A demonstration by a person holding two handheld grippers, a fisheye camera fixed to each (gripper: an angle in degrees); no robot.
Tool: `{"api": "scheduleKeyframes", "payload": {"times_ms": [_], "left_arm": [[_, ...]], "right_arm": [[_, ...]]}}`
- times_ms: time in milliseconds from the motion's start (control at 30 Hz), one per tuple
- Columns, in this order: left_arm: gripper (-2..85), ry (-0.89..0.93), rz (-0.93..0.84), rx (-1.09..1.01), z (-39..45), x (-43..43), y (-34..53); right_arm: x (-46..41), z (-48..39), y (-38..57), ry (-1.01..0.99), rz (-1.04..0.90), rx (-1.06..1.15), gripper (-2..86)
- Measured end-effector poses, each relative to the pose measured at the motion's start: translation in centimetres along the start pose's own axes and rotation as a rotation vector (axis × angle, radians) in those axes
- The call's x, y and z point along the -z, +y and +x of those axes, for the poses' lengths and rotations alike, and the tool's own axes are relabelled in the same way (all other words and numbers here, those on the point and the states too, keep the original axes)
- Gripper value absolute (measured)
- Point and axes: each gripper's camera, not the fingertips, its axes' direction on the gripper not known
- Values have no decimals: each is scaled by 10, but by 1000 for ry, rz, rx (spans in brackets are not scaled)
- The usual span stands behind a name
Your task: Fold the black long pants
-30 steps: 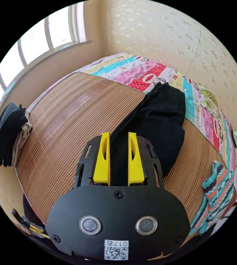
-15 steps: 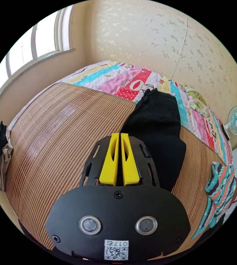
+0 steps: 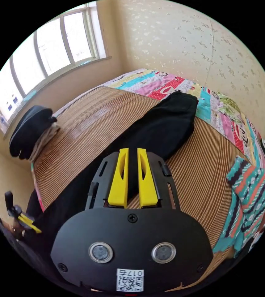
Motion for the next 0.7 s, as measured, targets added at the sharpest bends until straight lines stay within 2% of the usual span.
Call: {"api": "scheduleKeyframes", "payload": {"times_ms": [67,167,233,333,400,467,567,633,700], "left_arm": [[-7,-54,-11,-37,6,3,1],[-7,-52,-17,-64,12,9,1],[-8,-46,-19,-72,15,12,1],[-8,63,20,-49,15,18,5],[-8,273,74,4,9,21,8],[-8,342,94,19,9,21,11],[-8,240,86,23,18,21,15],[-8,163,92,13,26,20,19],[-8,181,118,7,33,18,26]], "right_arm": [[18,-4,48,-34,-27,11,49],[33,-18,119,-258,-74,13,59],[31,-32,156,-341,-100,-16,75],[26,-47,207,-504,-66,-118,114],[21,-44,240,-755,44,-239,135],[16,-34,261,-942,185,-308,151],[1,-12,281,-1173,338,-406,166],[-3,-3,284,-1231,360,-448,149],[9,-5,278,-1124,296,-417,67]]}}
